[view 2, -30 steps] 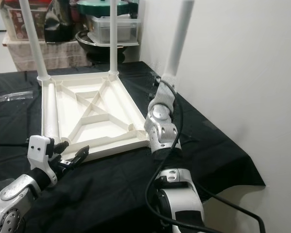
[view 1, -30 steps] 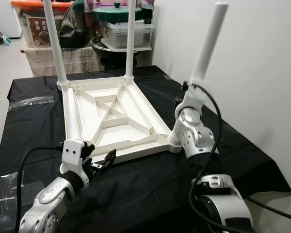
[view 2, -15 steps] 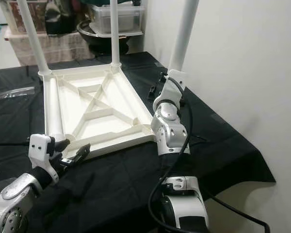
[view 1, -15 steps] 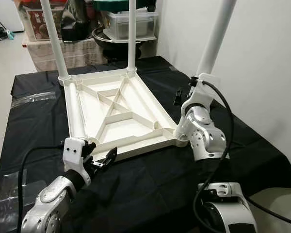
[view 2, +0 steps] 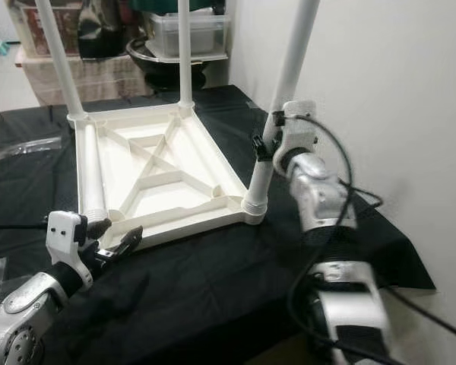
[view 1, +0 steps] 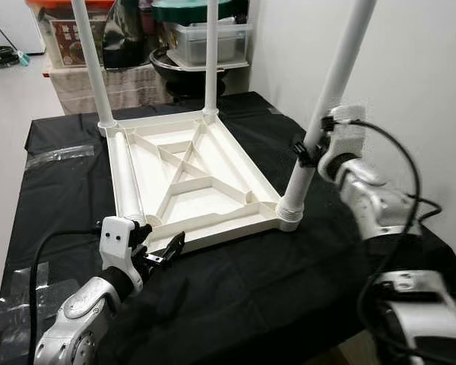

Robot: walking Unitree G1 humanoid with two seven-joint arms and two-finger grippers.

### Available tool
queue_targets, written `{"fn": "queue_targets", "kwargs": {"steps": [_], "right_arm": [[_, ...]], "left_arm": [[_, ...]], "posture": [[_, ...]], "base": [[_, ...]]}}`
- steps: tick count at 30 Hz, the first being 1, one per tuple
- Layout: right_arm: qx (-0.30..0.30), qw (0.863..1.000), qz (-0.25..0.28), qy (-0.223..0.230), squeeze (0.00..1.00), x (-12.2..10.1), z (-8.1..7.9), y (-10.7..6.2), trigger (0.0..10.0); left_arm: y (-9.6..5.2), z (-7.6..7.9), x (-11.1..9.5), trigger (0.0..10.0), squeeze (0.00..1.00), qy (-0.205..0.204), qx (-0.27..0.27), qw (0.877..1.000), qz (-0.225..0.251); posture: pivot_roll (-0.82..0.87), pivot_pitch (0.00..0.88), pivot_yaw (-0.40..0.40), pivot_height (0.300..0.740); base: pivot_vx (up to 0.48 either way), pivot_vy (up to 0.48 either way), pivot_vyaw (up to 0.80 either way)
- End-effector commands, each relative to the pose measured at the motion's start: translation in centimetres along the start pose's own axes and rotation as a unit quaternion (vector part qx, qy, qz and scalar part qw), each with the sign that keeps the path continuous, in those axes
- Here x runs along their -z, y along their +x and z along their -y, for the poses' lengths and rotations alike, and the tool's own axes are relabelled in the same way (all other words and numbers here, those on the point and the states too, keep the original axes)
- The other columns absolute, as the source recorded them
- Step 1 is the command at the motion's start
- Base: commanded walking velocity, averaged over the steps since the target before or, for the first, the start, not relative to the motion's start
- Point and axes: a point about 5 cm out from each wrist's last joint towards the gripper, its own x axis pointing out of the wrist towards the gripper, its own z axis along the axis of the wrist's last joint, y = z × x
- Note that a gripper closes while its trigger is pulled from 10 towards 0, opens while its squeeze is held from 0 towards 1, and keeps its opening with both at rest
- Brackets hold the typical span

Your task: Building children table

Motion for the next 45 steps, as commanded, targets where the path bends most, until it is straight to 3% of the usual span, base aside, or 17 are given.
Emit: {"fn": "queue_targets", "kwargs": {"steps": [1,11,12,13,14,25,28,31,32,34,37,38,39,40,41,44,45], "right_arm": [[-0.062,0.998,-0.009,-0.010,0.00,0.9,0.2,-0.2,10.0],[-0.120,0.992,-0.009,0.024,0.00,0.2,1.3,0.1,10.0],[-0.123,0.992,-0.009,0.024,0.00,0.2,1.3,0.1,8.0],[-0.129,0.991,-0.010,0.019,0.00,0.2,1.6,0.1,2.1],[-0.134,0.991,-0.011,0.018,0.00,0.3,1.8,0.1,0.0],[-0.146,0.989,-0.023,0.016,0.00,0.7,2.8,-0.1,0.0],[-0.113,0.993,-0.039,0.022,0.00,1.8,3.3,-0.2,0.0],[-0.032,0.997,-0.068,0.035,0.00,3.1,3.1,0.4,0.0],[-0.032,0.997,-0.068,0.035,0.00,3.1,3.1,0.4,0.0],[0.117,0.987,-0.083,0.071,0.00,4.5,2.7,1.1,0.0],[0.169,0.978,-0.082,0.087,0.00,5.0,2.3,1.2,0.0],[0.210,0.969,-0.084,0.097,0.00,5.7,0.7,1.4,0.0],[0.210,0.969,-0.084,0.097,0.00,5.7,0.7,1.4,0.0],[0.218,0.967,-0.085,0.105,0.00,6.2,-2.3,1.7,0.0],[0.218,0.965,-0.085,0.121,0.00,6.3,-6.3,1.8,0.0],[0.214,0.965,-0.085,0.128,0.00,6.2,-7.4,1.9,0.0],[0.202,0.967,-0.088,0.128,0.00,5.9,-8.8,2.2,0.0]], "left_arm": [[0.0,0.0,0.5,10.0,0.00,0.001,0.002,1.000,-0.011],[-0.1,-0.2,0.3,10.0,0.00,0.005,0.000,1.000,-0.010],[-0.1,-0.2,0.3,10.0,0.00,0.005,0.000,1.000,-0.010],[-0.1,-0.3,0.3,10.0,0.00,0.006,0.000,1.000,-0.010],[-0.1,-0.3,0.3,10.0,0.00,0.007,-0.001,1.000,-0.011],[-0.3,-0.3,0.3,10.0,0.00,0.009,-0.003,1.000,-0.011],[-0.5,-0.2,0.4,10.0,0.00,0.008,-0.003,1.000,-0.012],[-0.5,-0.2,0.3,10.0,0.00,0.007,-0.003,1.000,-0.011],[-0.5,-0.2,0.3,10.0,0.00,0.007,-0.003,1.000,-0.011],[-0.6,-0.2,0.4,10.0,0.00,0.006,-0.004,1.000,-0.012],[-0.6,-0.1,0.4,10.0,0.00,0.006,-0.004,1.000,-0.013],[-0.5,0.0,0.5,10.0,0.00,0.005,-0.004,1.000,-0.013],[-0.5,0.0,0.5,10.0,0.00,0.005,-0.004,1.000,-0.013],[-0.4,0.1,0.5,10.0,0.00,0.003,0.000,1.000,-0.014],[-0.2,0.3,0.6,10.0,0.00,0.002,0.004,1.000,-0.015],[-0.2,0.3,0.6,10.0,0.00,0.002,0.005,1.000,-0.015],[0.0,0.2,0.5,10.0,0.00,0.002,0.006,1.000,-0.015]], "posture": [[0.09,0.000,-0.083,0.740],[0.10,0.000,-0.084,0.740],[0.10,0.000,-0.084,0.740],[0.11,0.000,-0.089,0.740],[0.11,0.000,-0.089,0.740],[0.11,0.000,-0.099,0.740],[0.12,0.000,-0.104,0.740],[0.11,0.000,-0.105,0.740],[0.11,0.000,-0.105,0.740],[0.11,0.000,-0.105,0.740],[0.11,0.000,-0.105,0.740],[0.11,0.000,-0.102,0.740],[0.11,0.000,-0.102,0.740],[0.11,0.000,-0.092,0.740],[0.10,0.000,-0.090,0.740],[0.10,0.000,-0.090,0.740],[0.10,0.000,-0.091,0.740]], "base": [[0.000,0.000,0.00],[0.000,0.000,0.00],[0.000,0.000,0.00],[0.000,0.000,0.00],[0.000,0.000,0.00],[0.000,0.000,0.00],[0.000,0.000,0.00],[0.000,0.000,0.00],[0.000,0.000,0.00],[0.000,0.000,0.00],[0.000,0.000,0.00],[0.000,0.000,0.00],[0.000,0.000,0.00],[0.000,0.000,0.00],[0.000,0.000,0.00],[0.000,0.000,0.00],[0.000,0.000,0.00]]}}
